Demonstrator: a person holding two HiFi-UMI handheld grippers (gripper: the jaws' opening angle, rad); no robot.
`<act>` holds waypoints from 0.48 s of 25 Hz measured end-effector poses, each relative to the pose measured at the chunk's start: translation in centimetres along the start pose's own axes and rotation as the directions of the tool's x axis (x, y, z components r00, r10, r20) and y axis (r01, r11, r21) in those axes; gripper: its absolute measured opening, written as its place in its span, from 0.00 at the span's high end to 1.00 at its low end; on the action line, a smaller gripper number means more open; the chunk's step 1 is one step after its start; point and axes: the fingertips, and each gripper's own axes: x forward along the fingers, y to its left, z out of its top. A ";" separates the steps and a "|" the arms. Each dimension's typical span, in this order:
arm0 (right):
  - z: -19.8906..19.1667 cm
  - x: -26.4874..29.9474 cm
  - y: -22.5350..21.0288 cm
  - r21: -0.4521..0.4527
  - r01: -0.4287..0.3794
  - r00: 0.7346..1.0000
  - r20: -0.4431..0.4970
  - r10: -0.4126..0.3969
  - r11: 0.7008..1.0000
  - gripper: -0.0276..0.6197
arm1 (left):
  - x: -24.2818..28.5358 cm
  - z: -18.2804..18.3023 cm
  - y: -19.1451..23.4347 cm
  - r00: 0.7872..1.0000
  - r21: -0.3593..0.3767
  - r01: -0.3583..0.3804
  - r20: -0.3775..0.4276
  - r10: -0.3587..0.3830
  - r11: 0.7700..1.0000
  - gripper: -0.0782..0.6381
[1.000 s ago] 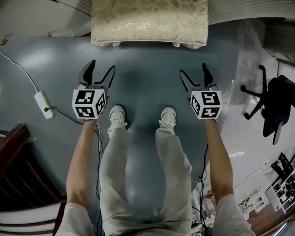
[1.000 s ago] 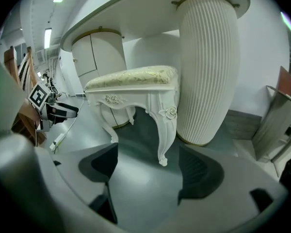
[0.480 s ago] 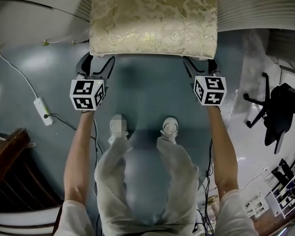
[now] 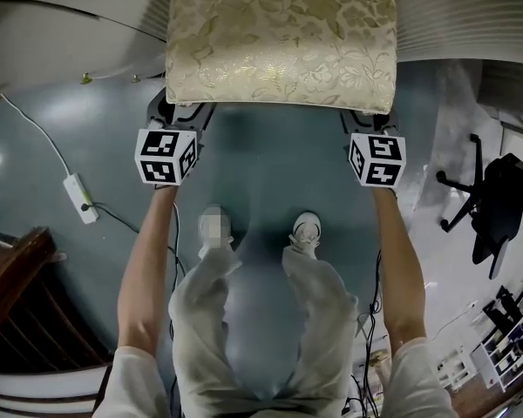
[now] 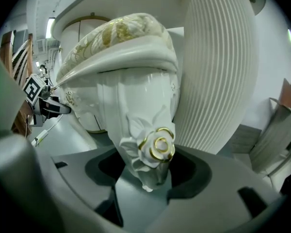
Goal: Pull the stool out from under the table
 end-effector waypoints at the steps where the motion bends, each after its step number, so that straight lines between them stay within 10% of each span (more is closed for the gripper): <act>1: 0.0 0.0 0.0 0.002 0.000 1.000 -0.004 0.000 1.000 0.56 | -0.1 0.0 0.1 1.000 -0.002 -0.002 -0.001 0.002 1.000 0.48; 12: -0.3 -0.3 0.7 0.001 -0.018 0.996 -0.091 0.018 1.000 0.56 | -0.7 0.0 0.3 0.997 -0.014 -0.007 -0.078 0.006 1.000 0.48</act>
